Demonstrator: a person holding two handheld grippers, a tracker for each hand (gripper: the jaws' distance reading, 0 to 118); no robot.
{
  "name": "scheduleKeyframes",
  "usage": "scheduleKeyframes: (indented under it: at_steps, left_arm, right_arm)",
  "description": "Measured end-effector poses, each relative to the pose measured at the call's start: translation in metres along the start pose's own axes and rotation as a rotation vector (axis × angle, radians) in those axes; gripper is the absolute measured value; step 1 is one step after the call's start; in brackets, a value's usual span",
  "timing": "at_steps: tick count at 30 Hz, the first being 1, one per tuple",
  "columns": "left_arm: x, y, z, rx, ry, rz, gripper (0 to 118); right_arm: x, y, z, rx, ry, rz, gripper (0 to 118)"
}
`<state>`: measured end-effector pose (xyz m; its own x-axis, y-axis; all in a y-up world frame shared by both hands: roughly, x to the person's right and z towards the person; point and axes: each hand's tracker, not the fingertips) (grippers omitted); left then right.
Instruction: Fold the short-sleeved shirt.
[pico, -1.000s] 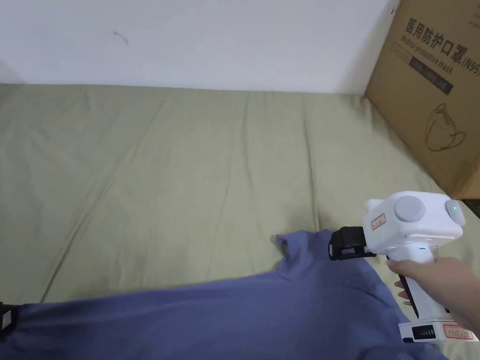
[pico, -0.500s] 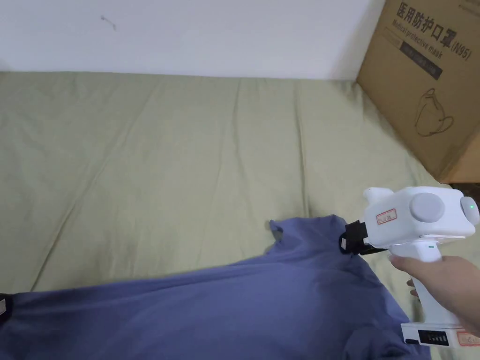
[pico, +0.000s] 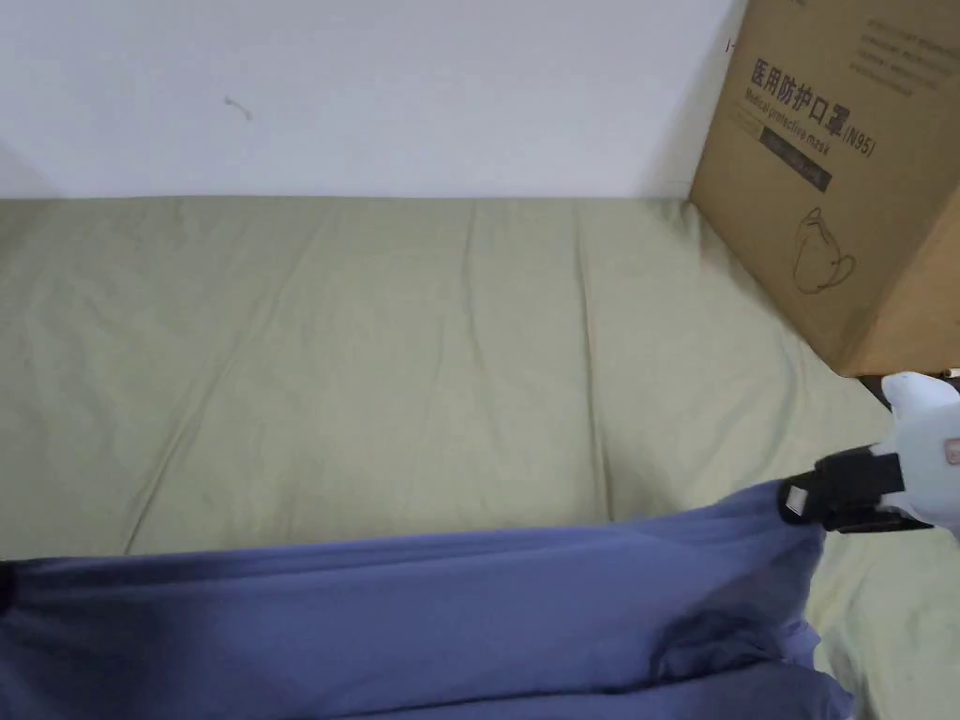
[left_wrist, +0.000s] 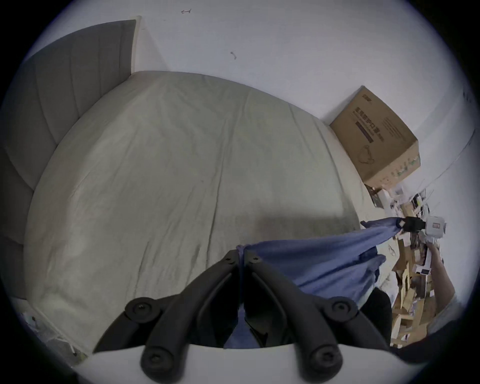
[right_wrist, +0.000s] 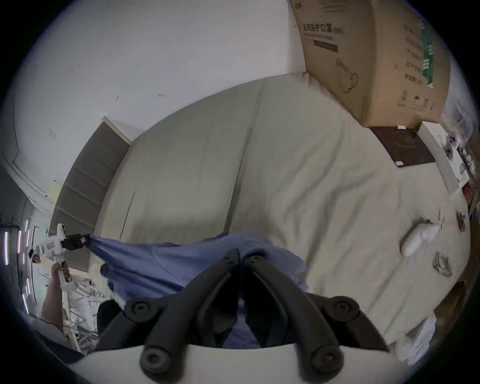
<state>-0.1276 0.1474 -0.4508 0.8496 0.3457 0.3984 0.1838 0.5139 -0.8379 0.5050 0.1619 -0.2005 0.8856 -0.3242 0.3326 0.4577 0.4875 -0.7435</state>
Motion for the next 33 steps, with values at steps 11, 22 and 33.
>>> scheduleKeyframes:
  at_steps: [11, 22, 33]
  left_arm:
    - [-0.007, -0.096, 0.01, -0.179, 0.031, -0.057, 1]
    - [-0.017, -0.13, -0.017, -0.221, 0.082, 0.007, 10]
    - [0.036, -0.115, 0.033, 0.154, 0.196, 0.054, 94]
  right_arm:
    - [0.023, -0.123, 0.002, -0.129, -0.037, -0.085, 2]
    - [0.02, -0.152, -0.034, -0.177, -0.14, -0.129, 39]
    - [-0.047, -0.135, 0.006, 0.166, -0.324, -0.062, 117]
